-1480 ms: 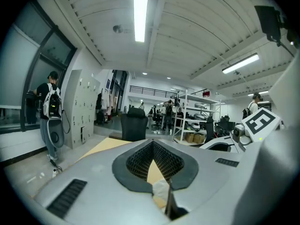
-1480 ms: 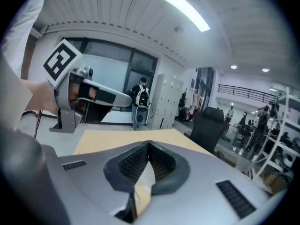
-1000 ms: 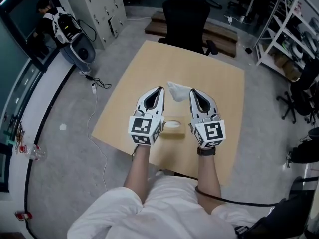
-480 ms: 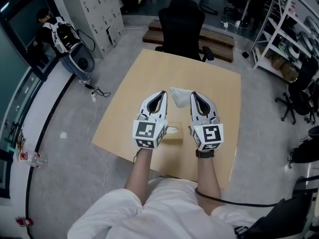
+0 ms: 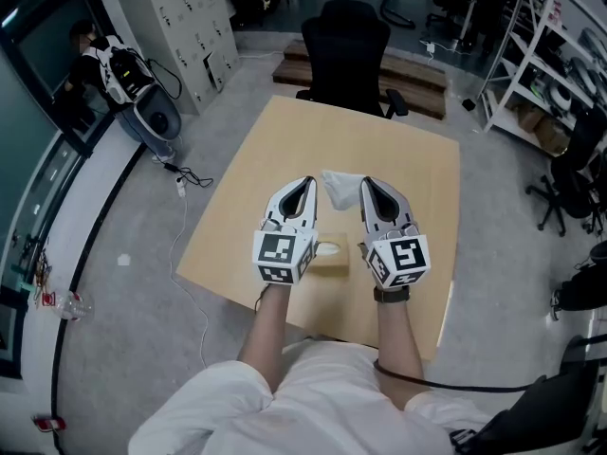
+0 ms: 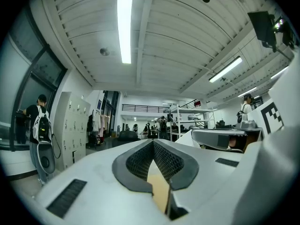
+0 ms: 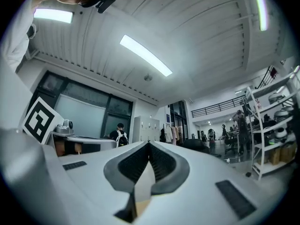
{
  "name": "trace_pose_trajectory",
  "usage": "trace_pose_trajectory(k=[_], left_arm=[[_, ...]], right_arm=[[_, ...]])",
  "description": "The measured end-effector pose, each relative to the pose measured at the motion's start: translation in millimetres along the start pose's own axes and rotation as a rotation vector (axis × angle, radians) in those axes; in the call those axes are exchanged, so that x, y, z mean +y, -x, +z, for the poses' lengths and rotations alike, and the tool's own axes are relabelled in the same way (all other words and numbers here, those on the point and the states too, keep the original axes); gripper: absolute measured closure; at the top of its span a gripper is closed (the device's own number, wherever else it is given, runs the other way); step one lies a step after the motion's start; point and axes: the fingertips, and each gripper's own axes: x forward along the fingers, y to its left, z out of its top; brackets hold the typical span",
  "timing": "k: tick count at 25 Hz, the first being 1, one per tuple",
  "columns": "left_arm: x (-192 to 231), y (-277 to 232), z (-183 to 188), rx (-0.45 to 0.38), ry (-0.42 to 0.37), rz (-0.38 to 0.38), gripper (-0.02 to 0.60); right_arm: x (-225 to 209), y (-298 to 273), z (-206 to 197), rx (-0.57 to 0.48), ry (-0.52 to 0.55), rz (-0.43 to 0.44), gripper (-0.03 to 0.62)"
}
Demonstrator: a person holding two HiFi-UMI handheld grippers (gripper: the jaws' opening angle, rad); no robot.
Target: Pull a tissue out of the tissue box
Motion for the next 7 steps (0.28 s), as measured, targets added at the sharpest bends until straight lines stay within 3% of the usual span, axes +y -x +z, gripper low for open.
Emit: trace_pose_trajectory(k=[7], left_arm=[[-1.8, -2.5, -1.6, 0.009, 0.015, -0.003, 0.580]], right_arm=[[-4.1, 2.6, 0.7, 0.020, 0.012, -0.003, 0.591]])
